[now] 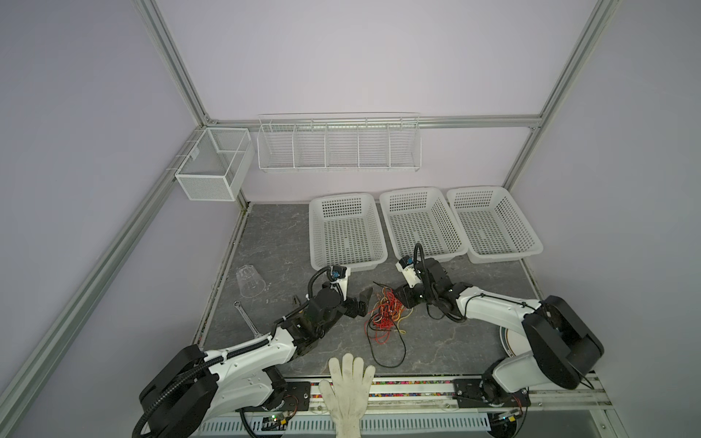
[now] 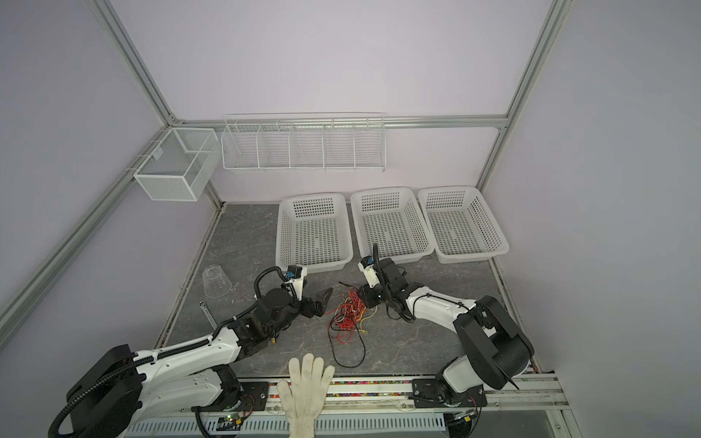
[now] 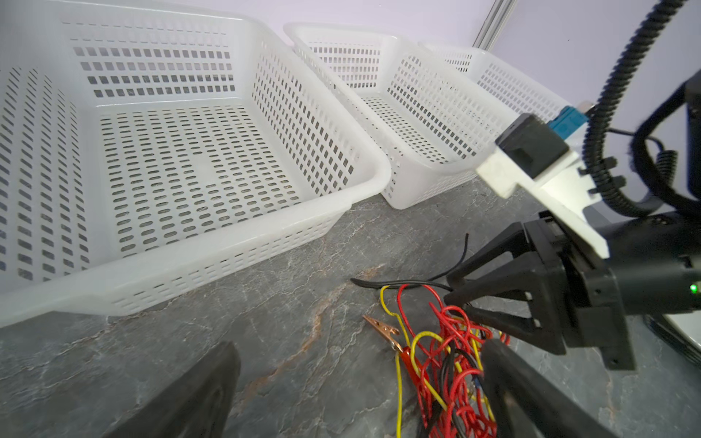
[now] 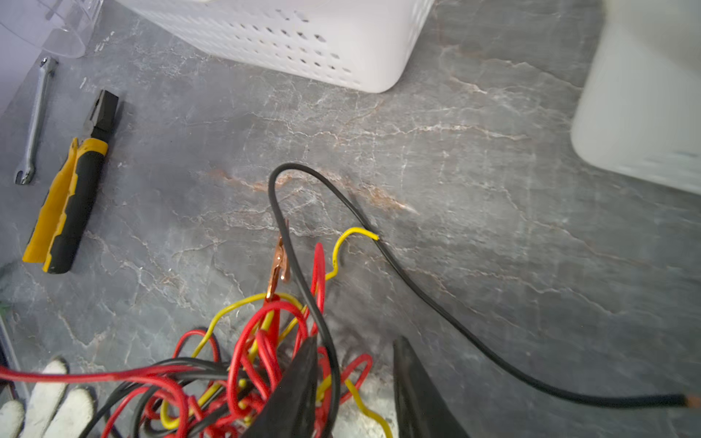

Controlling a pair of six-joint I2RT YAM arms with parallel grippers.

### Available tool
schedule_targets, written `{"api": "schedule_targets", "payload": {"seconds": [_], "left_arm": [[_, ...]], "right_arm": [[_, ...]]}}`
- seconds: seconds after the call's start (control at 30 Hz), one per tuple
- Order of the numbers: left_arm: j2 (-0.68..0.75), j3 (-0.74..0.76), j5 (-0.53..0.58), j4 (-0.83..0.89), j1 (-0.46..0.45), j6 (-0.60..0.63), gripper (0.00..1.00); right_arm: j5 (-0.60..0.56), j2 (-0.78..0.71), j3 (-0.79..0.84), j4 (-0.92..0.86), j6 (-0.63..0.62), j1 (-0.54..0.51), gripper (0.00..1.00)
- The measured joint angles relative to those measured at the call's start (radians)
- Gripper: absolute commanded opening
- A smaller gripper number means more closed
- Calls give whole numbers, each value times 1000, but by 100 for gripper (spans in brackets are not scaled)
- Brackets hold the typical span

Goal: Untangle the cables
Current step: 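Lower the left gripper onto the tangle while the right gripper grasps a black wire, then hold the tangle with the left gripper while the right gripper pulls the black wire up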

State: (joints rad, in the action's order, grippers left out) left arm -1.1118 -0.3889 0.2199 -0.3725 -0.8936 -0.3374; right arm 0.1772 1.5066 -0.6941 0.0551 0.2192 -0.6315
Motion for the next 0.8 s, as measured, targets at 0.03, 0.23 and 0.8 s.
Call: {"api": "schedule_targets", "payload": {"seconds": [0.03,0.23,0.8], "left_arm": [[-1,0,0,-3,0,0,99],[-5,0,0,-13,0,0,99],[-5,0,-4,-23,0,8,99]], "right_arm": [[3,7,-5,5,0,-5,21],[3,16,-35,14,2,-29,7],[-50,-223,-321,-116,-112,-111,7]]}}
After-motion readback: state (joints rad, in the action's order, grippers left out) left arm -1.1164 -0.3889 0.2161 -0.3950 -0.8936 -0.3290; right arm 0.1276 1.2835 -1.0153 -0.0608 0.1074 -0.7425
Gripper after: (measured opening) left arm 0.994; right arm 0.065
